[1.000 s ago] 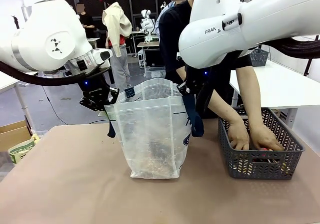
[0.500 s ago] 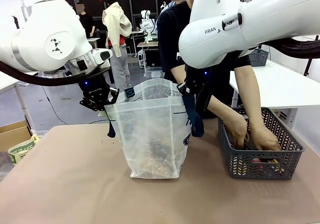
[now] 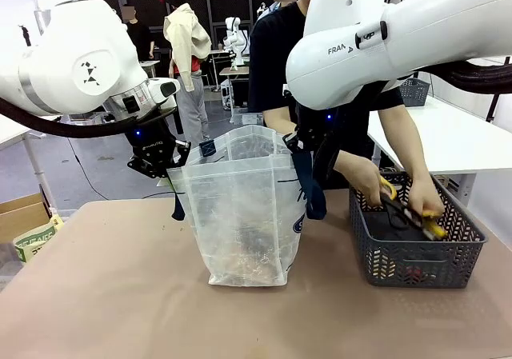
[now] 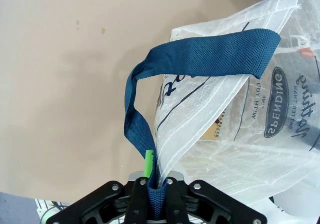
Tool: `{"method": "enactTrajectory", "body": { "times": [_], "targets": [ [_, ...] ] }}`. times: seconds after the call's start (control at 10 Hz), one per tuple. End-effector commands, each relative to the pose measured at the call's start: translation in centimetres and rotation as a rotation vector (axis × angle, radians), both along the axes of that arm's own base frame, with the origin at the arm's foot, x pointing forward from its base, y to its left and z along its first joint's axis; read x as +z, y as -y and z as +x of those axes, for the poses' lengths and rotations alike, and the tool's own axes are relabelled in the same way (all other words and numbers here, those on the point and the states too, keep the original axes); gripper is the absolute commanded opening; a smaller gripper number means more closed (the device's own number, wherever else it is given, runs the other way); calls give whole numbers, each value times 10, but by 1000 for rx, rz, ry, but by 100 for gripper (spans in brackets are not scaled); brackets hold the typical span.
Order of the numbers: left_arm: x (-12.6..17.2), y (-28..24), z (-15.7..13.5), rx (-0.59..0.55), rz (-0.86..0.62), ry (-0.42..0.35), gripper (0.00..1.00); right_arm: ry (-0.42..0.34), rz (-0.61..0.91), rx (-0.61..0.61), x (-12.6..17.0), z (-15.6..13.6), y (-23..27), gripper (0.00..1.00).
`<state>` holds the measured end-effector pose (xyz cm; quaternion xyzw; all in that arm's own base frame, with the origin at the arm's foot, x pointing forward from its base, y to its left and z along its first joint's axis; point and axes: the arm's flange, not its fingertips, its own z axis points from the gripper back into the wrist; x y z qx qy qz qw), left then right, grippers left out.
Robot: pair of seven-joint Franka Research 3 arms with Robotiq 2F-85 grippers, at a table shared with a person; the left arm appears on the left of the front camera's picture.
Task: Transfer purchased items from the store into the shopping bag.
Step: Move the Reusable shopping bag to the right side of the table.
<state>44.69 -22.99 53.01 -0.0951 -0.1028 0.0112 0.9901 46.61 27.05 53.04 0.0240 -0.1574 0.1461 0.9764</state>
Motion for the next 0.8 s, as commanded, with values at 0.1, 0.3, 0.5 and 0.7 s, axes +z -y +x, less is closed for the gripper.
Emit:
{"method": "enactTrajectory", "body": {
  "times": [0.1, 0.3, 0.5, 0.7],
  "targets": [
    [1, -2, 1, 4, -1, 0, 0, 1, 1, -3, 1, 1, 1, 0],
    [1, -2, 1, 4, -1, 0, 0, 1, 1, -3, 1, 1, 1, 0],
    [1, -2, 1, 4, -1, 0, 0, 1, 1, -3, 1, 1, 1, 0],
    [1, -2, 1, 4, -1, 0, 0, 1, 1, -3, 1, 1, 1, 0]
  ]
}}
